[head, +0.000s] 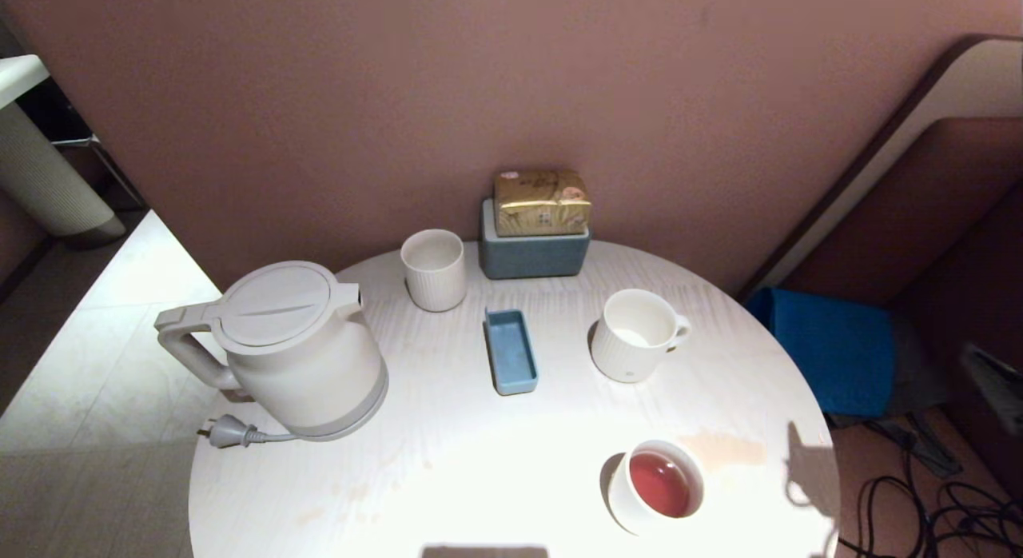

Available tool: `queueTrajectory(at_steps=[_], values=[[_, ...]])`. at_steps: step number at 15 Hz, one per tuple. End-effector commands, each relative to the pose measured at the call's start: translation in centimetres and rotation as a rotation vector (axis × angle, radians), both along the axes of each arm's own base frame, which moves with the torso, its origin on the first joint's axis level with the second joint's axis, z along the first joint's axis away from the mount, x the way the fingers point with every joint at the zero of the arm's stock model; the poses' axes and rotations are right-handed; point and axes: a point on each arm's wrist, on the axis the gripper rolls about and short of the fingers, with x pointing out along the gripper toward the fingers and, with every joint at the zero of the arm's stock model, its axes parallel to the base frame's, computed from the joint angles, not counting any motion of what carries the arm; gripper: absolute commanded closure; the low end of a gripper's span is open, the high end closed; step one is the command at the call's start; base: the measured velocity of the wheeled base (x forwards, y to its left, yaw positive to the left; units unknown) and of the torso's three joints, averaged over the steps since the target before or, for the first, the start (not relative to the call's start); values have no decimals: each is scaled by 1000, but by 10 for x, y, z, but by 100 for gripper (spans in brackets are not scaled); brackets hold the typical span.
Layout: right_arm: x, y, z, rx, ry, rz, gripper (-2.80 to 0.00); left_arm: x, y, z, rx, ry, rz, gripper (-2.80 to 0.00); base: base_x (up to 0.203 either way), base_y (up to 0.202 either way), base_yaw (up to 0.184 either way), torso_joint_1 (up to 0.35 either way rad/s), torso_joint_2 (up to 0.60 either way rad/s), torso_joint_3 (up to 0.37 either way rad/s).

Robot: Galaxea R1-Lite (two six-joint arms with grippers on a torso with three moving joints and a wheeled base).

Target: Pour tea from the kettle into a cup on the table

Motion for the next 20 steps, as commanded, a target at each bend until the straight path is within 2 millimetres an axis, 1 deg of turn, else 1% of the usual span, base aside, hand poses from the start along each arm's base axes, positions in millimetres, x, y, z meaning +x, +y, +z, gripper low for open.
queueTrajectory(at_steps=[1,2,3,5,6,7,9,10,12,14,15,17,20], values=[[-72,-20,2,3,-115,-256,-280,0,0,0,0,-1,1,0,0,0,0,0,0,0],[-86,-23,-1,1,-142,-334,-280,0,0,0,0,-1,1,0,0,0,0,0,0,0],[-98,-24,-6,1,-169,-374,-280,0,0,0,0,-1,1,0,0,0,0,0,0,0],[-114,-24,-23,6,-218,-365,-280,0,0,0,0,-1,1,0,0,0,0,0,0,0],[-116,-22,-33,14,-235,-298,-280,0,0,0,0,-1,1,0,0,0,0,0,0,0],[-120,-20,-38,25,-260,-210,-280,0,0,0,0,-1,1,0,0,0,0,0,0,0],[-129,-17,-53,32,-241,-145,-280,0,0,0,0,-1,1,0,0,0,0,0,0,0],[-133,-16,-61,28,-247,-70,-280,0,0,0,0,-1,1,0,0,0,0,0,0,0],[-126,-9,-86,67,-199,213,-280,0,0,0,0,-1,1,0,0,0,0,0,0,0],[-114,-7,-115,127,-107,336,-280,0,0,0,0,-1,1,0,0,0,0,0,0,0],[-109,-6,-130,141,-70,362,-280,0,0,0,0,-1,1,0,0,0,0,0,0,0],[-107,-6,-137,207,-67,369,-280,0,0,0,0,-1,1,0,0,0,0,0,0,0],[-106,-6,-137,238,-71,353,-280,0,0,0,0,-1,1,0,0,0,0,0,0,0]])
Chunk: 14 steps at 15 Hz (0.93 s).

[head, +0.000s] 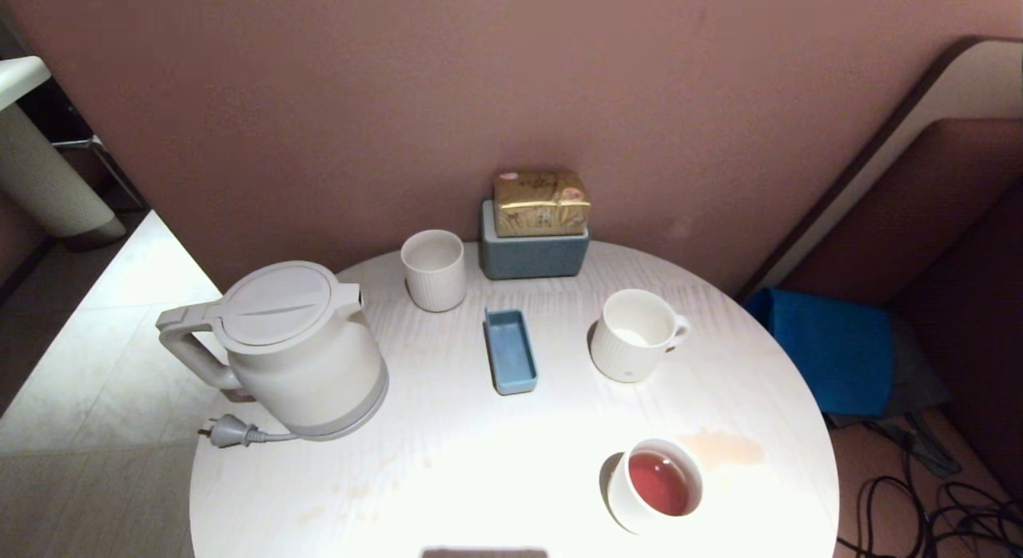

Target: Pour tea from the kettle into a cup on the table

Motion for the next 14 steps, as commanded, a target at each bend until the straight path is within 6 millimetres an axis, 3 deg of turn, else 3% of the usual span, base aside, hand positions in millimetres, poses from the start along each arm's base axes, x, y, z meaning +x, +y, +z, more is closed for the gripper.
queueTrajectory(at_steps=[1,3,4,14], values=[[0,0,-1,-2,4,3,-280,0,0,0,0,-1,0,0,0,0,0,0,0,0],[0,0,-1,-21,1,5,-280,0,0,0,0,-1,0,0,0,0,0,0,0,0],[0,0,-1,-27,1,8,0,0,0,0,0,-1,0,0,0,0,0,0,0,0],[0,0,-4,1,33,0,0,0,0,0,0,-1,0,0,0,0,0,0,0,0]])
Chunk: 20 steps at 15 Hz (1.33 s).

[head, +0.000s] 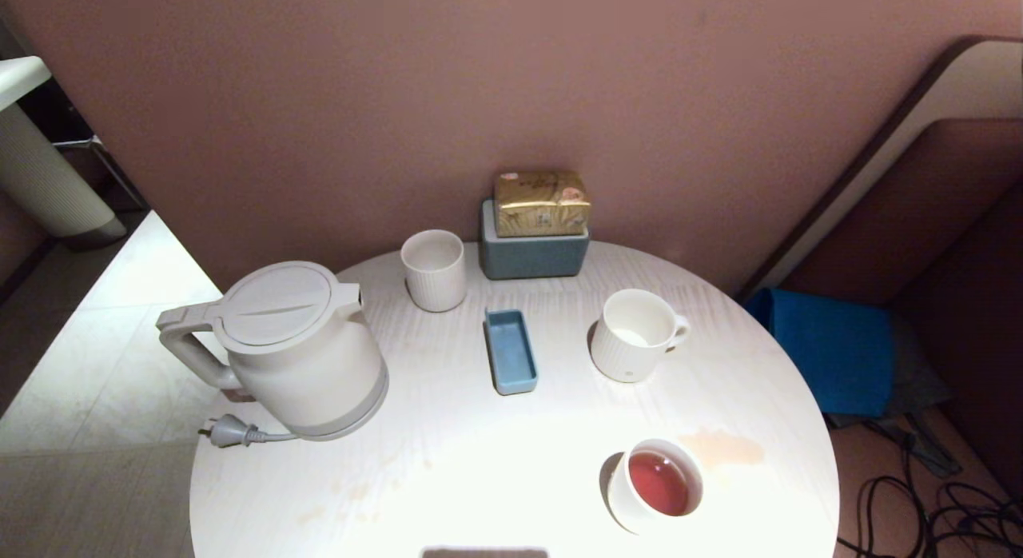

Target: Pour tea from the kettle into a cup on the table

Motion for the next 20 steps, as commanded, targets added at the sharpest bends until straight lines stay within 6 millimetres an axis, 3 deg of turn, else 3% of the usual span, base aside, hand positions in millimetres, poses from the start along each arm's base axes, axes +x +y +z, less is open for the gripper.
queueTrajectory(at_steps=[1,20], values=[[0,0,0,1,2,1,0,0,0,0,0,-1,0,0,0,0,0,0,0,0],[0,0,0,-2,1,3,0,0,0,0,0,-1,0,0,0,0,0,0,0,0]])
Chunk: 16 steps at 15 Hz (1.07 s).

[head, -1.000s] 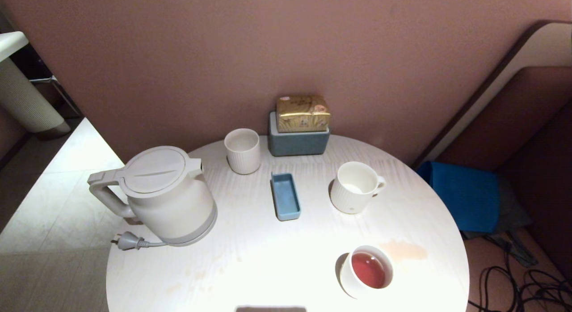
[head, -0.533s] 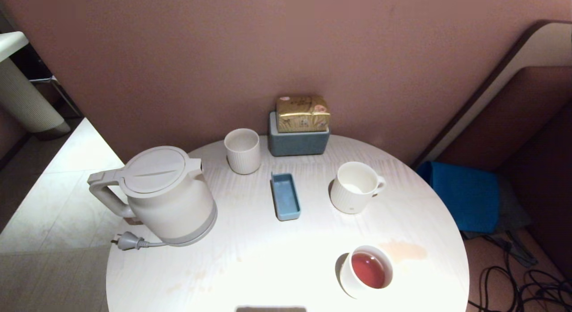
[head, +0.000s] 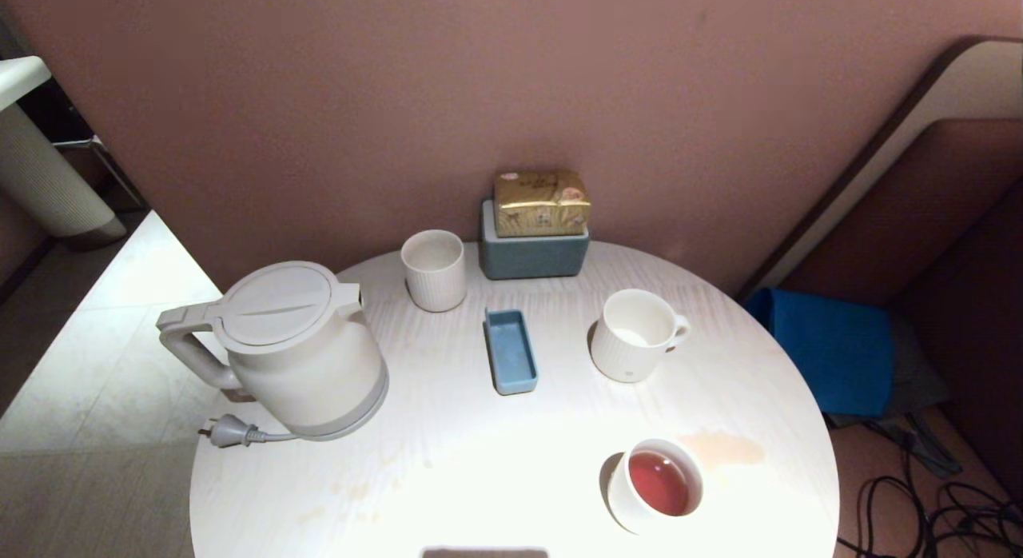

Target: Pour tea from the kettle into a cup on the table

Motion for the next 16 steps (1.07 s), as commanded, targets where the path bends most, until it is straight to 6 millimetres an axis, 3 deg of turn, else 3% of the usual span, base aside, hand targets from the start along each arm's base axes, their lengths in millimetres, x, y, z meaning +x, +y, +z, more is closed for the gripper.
queueTrajectory(at_steps=[1,7,16], values=[[0,0,0,1,2,2,0,0,0,0,0,-1,1,0,0,0,0,0,0,0],[0,0,0,-1,2,0,0,0,0,0,0,-1,1,0,0,0,0,1,1,24],[0,0,0,-1,2,2,0,0,0,0,2,-1,1,0,0,0,0,3,1,189]])
